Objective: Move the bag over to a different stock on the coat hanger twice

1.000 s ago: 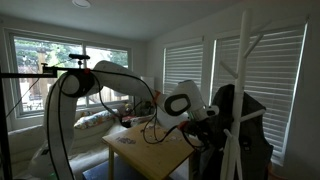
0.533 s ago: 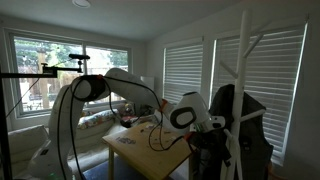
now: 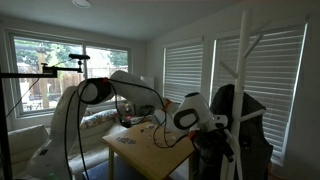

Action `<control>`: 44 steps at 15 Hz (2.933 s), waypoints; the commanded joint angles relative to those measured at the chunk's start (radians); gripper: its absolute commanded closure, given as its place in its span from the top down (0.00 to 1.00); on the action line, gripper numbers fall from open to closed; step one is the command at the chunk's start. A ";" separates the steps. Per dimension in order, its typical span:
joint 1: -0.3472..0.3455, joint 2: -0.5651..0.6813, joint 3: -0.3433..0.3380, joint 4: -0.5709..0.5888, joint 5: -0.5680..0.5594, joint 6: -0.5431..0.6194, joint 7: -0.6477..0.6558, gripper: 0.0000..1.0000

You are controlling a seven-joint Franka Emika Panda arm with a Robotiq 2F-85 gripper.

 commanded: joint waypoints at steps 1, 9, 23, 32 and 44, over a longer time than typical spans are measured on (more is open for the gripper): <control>-0.027 0.039 0.040 0.048 0.061 0.018 -0.014 0.80; -0.029 0.076 0.050 0.100 0.078 0.014 0.001 0.18; 0.015 -0.059 0.006 0.065 0.024 -0.115 0.108 0.01; 0.069 -0.176 -0.054 -0.003 -0.160 -0.134 0.233 0.01; 0.085 -0.311 -0.075 -0.070 -0.386 -0.146 0.356 0.01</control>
